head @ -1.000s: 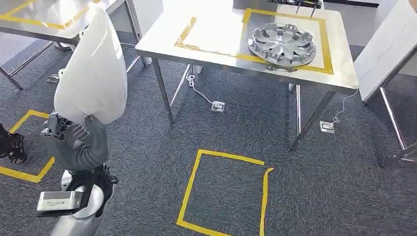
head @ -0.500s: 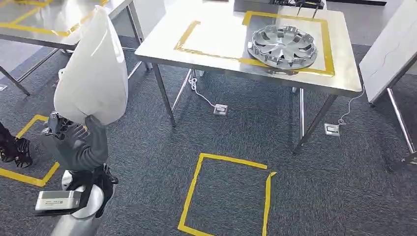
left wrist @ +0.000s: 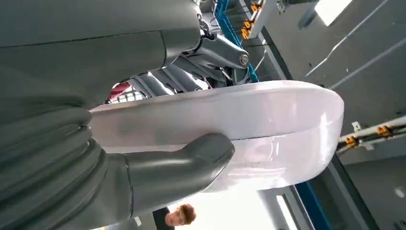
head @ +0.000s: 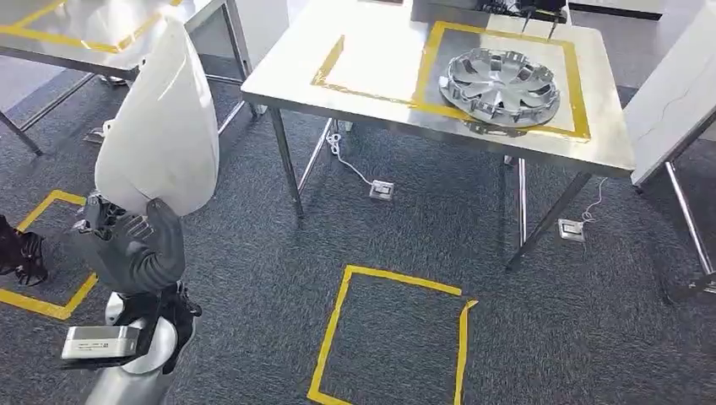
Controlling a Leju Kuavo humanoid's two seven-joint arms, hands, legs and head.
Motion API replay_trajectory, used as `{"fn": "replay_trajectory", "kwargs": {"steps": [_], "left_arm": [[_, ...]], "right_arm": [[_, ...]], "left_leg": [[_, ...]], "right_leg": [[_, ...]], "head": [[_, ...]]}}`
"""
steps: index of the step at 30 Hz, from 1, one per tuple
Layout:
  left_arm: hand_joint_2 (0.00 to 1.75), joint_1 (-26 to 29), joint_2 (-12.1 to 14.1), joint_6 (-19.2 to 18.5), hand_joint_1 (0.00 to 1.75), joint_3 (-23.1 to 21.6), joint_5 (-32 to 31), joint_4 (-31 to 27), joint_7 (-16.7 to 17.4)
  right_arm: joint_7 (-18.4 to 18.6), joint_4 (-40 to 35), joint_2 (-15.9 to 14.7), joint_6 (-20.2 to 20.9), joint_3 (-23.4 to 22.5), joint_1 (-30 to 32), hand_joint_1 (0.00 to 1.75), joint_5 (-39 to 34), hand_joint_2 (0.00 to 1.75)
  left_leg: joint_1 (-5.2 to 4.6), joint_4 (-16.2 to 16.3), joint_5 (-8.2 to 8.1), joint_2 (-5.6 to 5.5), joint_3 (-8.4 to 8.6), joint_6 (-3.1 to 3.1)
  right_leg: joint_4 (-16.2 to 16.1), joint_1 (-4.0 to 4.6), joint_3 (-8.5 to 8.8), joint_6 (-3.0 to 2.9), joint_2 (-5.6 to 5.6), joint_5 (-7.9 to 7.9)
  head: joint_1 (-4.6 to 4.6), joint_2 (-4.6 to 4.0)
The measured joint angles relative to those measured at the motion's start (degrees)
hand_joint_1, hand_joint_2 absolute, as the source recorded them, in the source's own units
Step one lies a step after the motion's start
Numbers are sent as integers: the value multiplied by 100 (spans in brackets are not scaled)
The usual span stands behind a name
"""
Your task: Take the parts from the cabinet and place them on the table.
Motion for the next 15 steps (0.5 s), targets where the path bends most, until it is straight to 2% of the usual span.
{"fn": "replay_trajectory", "kwargs": {"steps": [1,3,4,5,6,7,8,9,10,12,13,14,15], "left_arm": [[175,-4,0,0,175,0,0,2,-4],[175,-2,0,0,175,-2,0,13,-4],[175,-1,0,0,175,-4,0,22,-4],[175,-1,0,0,175,-7,15,28,-7],[175,-1,0,0,175,-7,35,31,-11],[175,-2,0,2,175,-7,44,31,-11],[175,-8,0,4,175,-7,46,31,-13],[175,-13,0,9,175,-7,48,37,-17],[175,-10,2,13,175,-7,50,39,-20],[175,-11,2,15,175,-11,52,44,-20],[175,-14,2,15,175,-13,50,44,-20],[175,-17,7,15,175,-15,52,37,-18],[175,-27,13,15,175,-17,52,37,-20]], "right_arm": [[2,0,0,2,0,-3,0,0,0],[2,0,0,-4,-2,4,0,-4,0],[4,0,0,-7,-4,13,0,-7,0],[4,0,0,-13,-7,17,0,-13,0],[4,0,0,-11,-11,20,0,-17,0],[4,0,0,-11,-15,19,0,-17,0],[2,0,-2,-6,-20,17,0,-17,0],[2,0,-35,-6,-31,17,0,-17,0],[2,2,-24,0,-37,6,0,-17,0],[0,2,-24,0,-39,9,0,-20,0],[-2,2,-24,-4,-44,13,0,-20,0],[-11,2,-11,0,-46,13,0,-20,0],[-24,2,-13,9,-48,22,0,-20,0]], "left_leg": [[-3,0,-14,1,9,26],[-40,1,-46,1,17,75],[-59,1,-61,-7,30,90],[-75,1,-79,-20,54,93],[-91,1,-100,-32,89,93],[-108,1,-127,-40,136,91],[-121,1,-161,-42,187,83],[-123,1,-186,-38,194,63],[-146,16,-208,-57,188,24],[-120,-12,-214,-47,195,-25],[-121,-36,-220,-46,215,-55],[-136,0,-259,-44,201,-91],[-143,140,-330,-35,175,-123]], "right_leg": [[381,8,-213,5,3,-180],[1376,21,-813,4,3,-541],[1630,32,-1009,-11,3,-545],[1580,45,-1047,-37,5,-402],[1287,64,-957,-77,12,-146],[819,91,-764,-133,17,166],[221,129,-504,-213,24,483],[-71,169,-365,-290,29,479],[-155,180,-346,-264,-1,454],[-151,202,-353,-285,17,441],[-174,196,-342,-304,20,441],[-254,110,-276,-326,11,474],[-277,112,-225,-355,11,454]], "head": [[15,0],[20,0],[22,0],[22,0],[24,0],[26,0],[28,0],[17,0],[26,0],[22,0],[17,0],[18,0],[0,0]]}}
